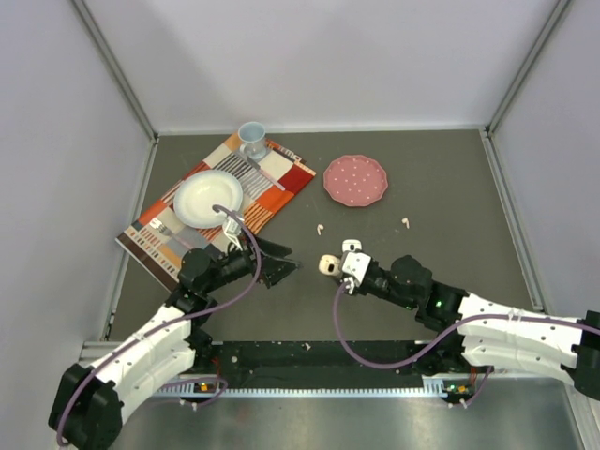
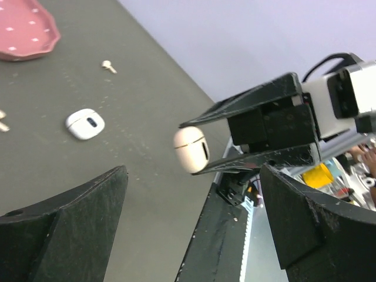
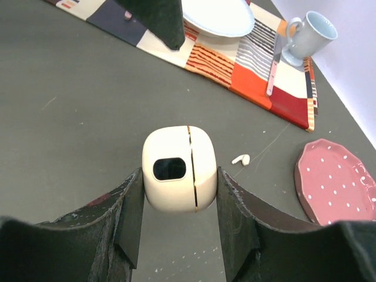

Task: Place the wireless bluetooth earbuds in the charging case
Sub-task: Pass from the right arm to the left

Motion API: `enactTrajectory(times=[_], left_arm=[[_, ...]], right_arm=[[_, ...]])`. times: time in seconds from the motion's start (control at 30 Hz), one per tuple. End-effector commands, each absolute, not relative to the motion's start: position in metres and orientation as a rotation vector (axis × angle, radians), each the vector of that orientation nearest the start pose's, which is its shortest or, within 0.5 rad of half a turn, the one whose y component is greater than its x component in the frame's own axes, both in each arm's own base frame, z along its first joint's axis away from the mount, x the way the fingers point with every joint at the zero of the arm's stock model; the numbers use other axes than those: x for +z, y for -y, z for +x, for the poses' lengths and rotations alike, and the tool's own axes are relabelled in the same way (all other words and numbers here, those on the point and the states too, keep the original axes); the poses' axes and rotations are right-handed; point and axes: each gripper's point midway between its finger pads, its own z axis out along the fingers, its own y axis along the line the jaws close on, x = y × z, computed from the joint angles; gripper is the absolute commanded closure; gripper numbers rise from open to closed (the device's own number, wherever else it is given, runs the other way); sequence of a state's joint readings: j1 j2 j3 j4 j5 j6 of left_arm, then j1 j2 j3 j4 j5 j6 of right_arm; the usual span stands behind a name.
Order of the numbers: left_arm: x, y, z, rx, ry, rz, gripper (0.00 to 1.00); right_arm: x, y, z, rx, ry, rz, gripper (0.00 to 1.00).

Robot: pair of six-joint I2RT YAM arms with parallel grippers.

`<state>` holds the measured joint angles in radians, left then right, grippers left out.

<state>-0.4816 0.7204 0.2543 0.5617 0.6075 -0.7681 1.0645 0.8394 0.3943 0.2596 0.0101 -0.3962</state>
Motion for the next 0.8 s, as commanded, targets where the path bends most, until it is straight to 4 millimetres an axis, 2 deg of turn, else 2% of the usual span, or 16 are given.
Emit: enactTrajectory(times=[0.0, 0.17, 0.53, 0.77], left_arm=[[0.254, 0.253, 0.164, -1.507, -1.479, 0.459, 0.01], [0.240, 0.272, 0.163, -1.543, -1.531, 0.462, 0.03], [0.246, 0.306, 0.165, -1.615, -1.491, 0.455, 0.09], [0.243, 0.322, 0.161, -1.644, -1.504, 0.477, 0.24]], right_arm=[[0.217, -0.288, 0.180, 0.514, -1.272, -1.100, 1.00], [0.224, -0.291, 0.176, 0.539, -1.257, -1.079, 1.00], [0.228, -0.295, 0.169, 0.565, -1.239, -1.078, 1.00], [0.228, -0.295, 0.166, 0.576, -1.237, -1.067, 1.00]])
